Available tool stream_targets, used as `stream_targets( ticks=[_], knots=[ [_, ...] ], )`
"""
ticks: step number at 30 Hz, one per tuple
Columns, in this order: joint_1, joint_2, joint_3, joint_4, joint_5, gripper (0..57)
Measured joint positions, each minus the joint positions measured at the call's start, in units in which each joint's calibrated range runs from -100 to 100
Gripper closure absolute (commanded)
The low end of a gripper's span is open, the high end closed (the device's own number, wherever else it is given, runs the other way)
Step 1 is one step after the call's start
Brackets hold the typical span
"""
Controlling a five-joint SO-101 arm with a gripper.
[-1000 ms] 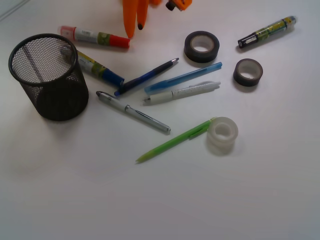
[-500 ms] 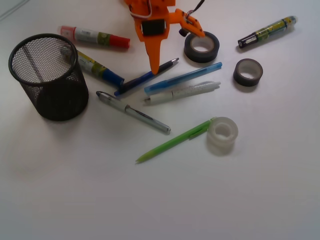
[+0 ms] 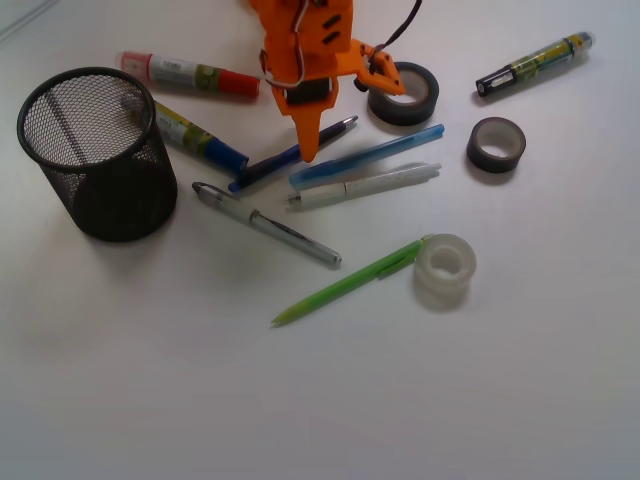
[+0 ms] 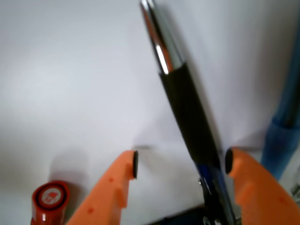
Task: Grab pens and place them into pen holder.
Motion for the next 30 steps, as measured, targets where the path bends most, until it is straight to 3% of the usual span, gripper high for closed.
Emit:
stream_targets(
  ticks=[4, 9, 20, 30],
  knots=[
    [0.67, 2.26, -1.80, -0.52, 0.39, 38.0],
    [1.11, 5.92, -7.10, -0.17, 2.15, 56.7],
    [1.26, 13.33, -22.82, 9.94, 1.47, 57.1],
    [4.00, -9.76, -38.54, 13.91, -5.18, 57.1]
  ],
)
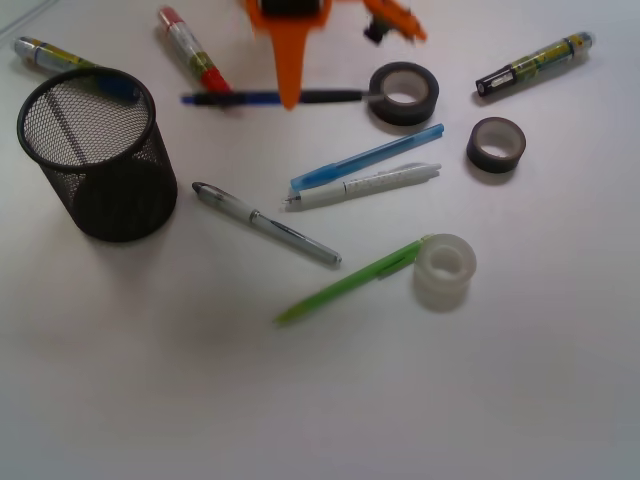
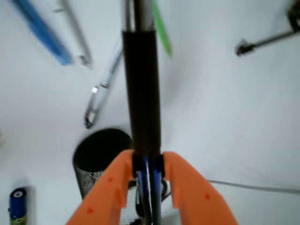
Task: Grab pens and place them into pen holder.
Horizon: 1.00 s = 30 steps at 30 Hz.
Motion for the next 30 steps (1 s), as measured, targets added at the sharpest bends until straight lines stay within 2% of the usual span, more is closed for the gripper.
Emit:
stream_targets(
  ticks=[12, 22, 30],
  knots=[
    [15.54, -8.45, 10.69, -14.60, -9.23, 57.1],
    [16.35, -8.62, 28.75, -40.26, -25.10, 57.1],
    [14.87, -13.50, 48.97, -69.72, -32.38, 57.1]
  ],
)
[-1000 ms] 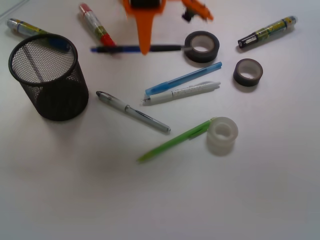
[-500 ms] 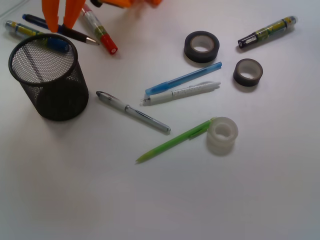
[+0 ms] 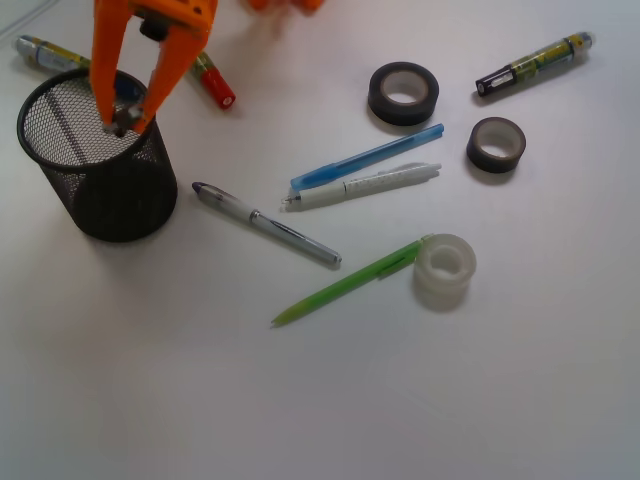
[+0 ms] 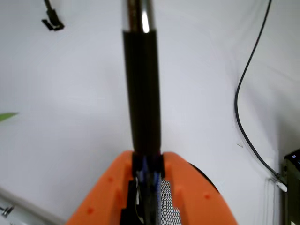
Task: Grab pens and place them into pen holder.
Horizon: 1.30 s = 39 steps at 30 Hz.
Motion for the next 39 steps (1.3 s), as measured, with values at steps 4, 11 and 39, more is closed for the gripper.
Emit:
stream_targets(
  ticks=[4, 11, 39],
  knots=[
    [0.67, -0.78, 13.03, -18.92, -2.54, 57.0],
    [3.63, -0.96, 30.91, -48.38, -3.42, 49.9],
    [-10.36, -9.41, 9.88, -5.96, 13.63, 36.3]
  ],
)
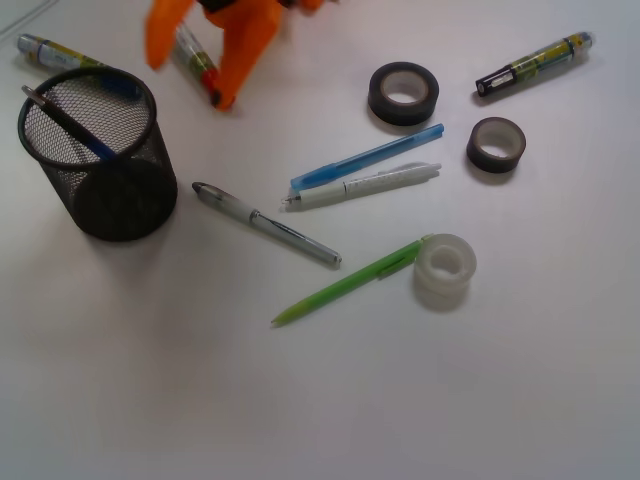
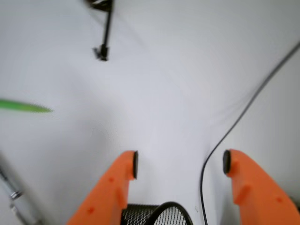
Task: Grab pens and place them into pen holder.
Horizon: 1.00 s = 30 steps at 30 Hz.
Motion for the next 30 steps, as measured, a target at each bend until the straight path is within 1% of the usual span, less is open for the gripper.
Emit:
stream_targets(
  ticks=[5, 12, 22, 30],
  knots=[
    [-0.44, 6.45, -14.11, 26.18, 1.71, 36.3],
    [-2.15, 24.48, -35.49, 44.92, 2.10, 36.3],
    [-2.15, 45.56, -61.81, 65.40, 3.86, 36.3],
    [-4.14, 55.49, -72.87, 72.74, 3.86, 36.3]
  ],
)
